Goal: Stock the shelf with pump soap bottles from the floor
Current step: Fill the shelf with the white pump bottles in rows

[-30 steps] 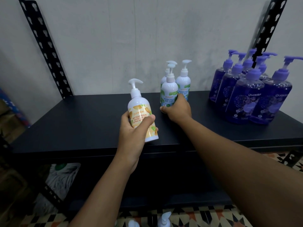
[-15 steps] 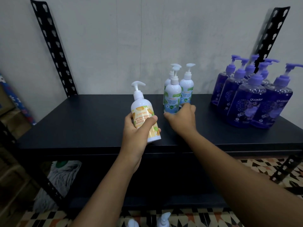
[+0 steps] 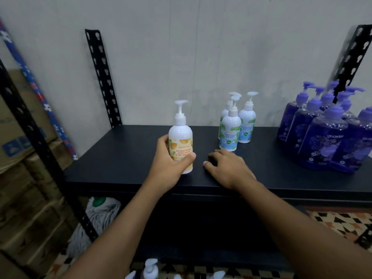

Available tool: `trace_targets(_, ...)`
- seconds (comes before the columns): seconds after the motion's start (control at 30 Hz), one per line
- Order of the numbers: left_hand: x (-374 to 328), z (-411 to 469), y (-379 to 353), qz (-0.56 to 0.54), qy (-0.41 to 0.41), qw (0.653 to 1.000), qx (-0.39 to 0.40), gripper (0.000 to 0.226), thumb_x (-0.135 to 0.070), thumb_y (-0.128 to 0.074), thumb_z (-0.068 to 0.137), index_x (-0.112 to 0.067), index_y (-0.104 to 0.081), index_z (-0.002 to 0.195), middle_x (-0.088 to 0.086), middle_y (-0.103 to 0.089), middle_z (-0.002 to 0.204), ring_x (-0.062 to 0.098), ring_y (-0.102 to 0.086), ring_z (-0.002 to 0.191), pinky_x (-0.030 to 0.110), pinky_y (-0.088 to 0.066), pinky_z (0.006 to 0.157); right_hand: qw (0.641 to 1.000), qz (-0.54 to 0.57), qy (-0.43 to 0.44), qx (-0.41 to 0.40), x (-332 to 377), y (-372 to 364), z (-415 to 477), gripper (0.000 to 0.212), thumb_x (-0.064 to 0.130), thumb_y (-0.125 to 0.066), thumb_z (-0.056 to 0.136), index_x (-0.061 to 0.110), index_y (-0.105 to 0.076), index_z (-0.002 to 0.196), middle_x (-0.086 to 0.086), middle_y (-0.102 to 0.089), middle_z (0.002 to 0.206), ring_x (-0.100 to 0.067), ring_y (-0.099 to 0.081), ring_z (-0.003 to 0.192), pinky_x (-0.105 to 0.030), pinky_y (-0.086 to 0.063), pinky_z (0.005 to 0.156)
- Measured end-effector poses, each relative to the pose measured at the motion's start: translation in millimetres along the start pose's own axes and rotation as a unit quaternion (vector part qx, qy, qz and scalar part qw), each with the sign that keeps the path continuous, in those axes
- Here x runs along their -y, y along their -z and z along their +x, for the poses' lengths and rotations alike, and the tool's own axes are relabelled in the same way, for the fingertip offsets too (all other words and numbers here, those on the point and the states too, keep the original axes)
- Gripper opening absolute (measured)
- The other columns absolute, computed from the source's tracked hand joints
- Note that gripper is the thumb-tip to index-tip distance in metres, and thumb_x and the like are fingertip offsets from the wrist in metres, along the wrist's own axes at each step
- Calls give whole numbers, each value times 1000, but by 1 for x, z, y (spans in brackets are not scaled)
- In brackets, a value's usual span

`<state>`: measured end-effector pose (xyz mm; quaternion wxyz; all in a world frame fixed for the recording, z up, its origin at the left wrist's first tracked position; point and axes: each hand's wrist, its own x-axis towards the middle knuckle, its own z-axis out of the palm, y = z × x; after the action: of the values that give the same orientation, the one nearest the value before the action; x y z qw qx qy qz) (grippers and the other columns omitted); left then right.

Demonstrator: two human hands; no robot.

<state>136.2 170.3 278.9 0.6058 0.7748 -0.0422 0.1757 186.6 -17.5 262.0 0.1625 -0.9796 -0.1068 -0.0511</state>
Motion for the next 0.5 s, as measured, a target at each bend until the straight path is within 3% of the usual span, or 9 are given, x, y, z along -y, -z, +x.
trace_targets(0.2, 13, 15, 4, 56, 13, 997, 44, 69, -35, -85, 80, -34, -37, 130, -18, -61, 119, 1, -64, 109, 33, -53, 99, 1000, -10, -2, 11, 3, 2, -3, 53, 53, -36, 102, 25, -51, 145, 0, -39, 159, -20, -34, 145, -40, -23, 119)
trace_targets(0.37, 16, 8, 8, 93, 16, 994, 61, 75, -35, -84, 80, -33, -34, 136, -21, -58, 121, -7, -59, 108, 22, -48, 92, 1000, -12, -12, 22, 4, 1, -3, 56, 53, -33, 102, 28, -46, 150, -1, -32, 164, -23, -29, 149, -42, -18, 122)
trace_targets(0.5, 20, 4, 18, 153, 31, 986, 66, 75, -35, -87, 75, -30, -41, 133, -14, -56, 130, 2, -59, 111, 20, -47, 89, 999, -13, -16, 24, 4, 1, -4, 56, 53, -33, 102, 27, -45, 150, -2, -31, 164, -23, -28, 149, -42, -17, 122)
